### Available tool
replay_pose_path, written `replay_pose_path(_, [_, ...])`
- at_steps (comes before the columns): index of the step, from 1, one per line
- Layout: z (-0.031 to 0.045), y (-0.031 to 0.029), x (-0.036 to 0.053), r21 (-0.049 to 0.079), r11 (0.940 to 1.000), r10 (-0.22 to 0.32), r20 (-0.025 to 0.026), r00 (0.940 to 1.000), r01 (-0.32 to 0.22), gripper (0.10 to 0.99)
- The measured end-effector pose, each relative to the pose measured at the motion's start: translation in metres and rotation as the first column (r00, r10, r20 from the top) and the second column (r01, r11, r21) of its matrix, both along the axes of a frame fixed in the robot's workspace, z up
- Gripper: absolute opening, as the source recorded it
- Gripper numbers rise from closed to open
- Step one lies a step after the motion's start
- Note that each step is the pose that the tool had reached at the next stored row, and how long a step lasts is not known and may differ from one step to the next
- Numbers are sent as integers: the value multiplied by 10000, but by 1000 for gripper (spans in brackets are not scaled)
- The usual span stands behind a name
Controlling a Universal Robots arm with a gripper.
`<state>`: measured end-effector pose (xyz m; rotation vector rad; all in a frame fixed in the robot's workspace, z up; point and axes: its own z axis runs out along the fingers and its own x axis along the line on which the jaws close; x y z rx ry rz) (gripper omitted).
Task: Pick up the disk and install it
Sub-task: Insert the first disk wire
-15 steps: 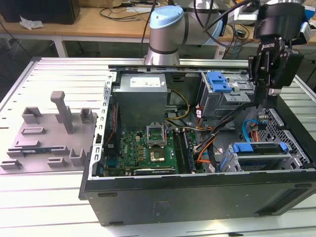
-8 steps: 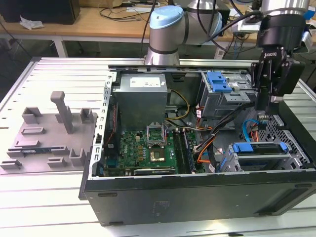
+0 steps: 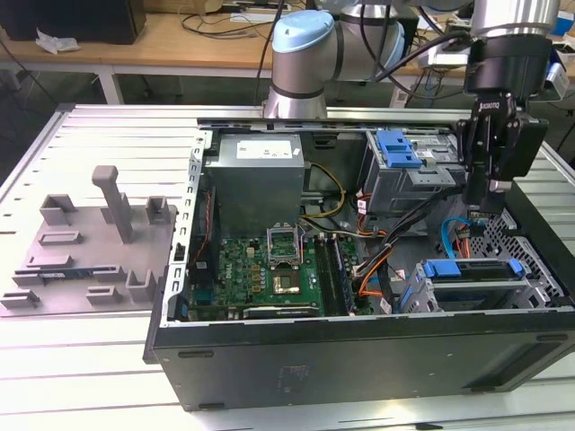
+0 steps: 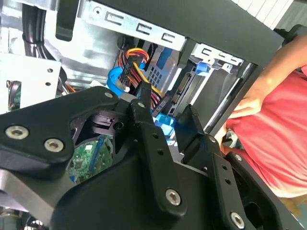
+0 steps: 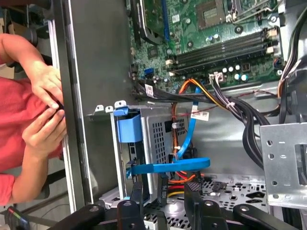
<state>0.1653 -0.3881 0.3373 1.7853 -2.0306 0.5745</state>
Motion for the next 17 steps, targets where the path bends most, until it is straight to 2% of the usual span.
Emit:
replay_pose_path(2, [-10,0,-14,-3,10000,-6,169,9999,6,467])
replay_pose_path(3, [-18,0,-24,-6,10000,-16,286,9996,16,467])
replay_pose_path(4, [-26,0,-33,-29,10000,-38,357,9994,39,467])
replay_pose_path(7, [-43,1,-57,-171,9998,-115,397,9991,122,467])
replay_pose_path(12, [-56,40,-66,-540,9984,-120,428,9990,143,467])
replay_pose_path(17, [-78,46,-82,-600,9981,-121,425,9990,147,467])
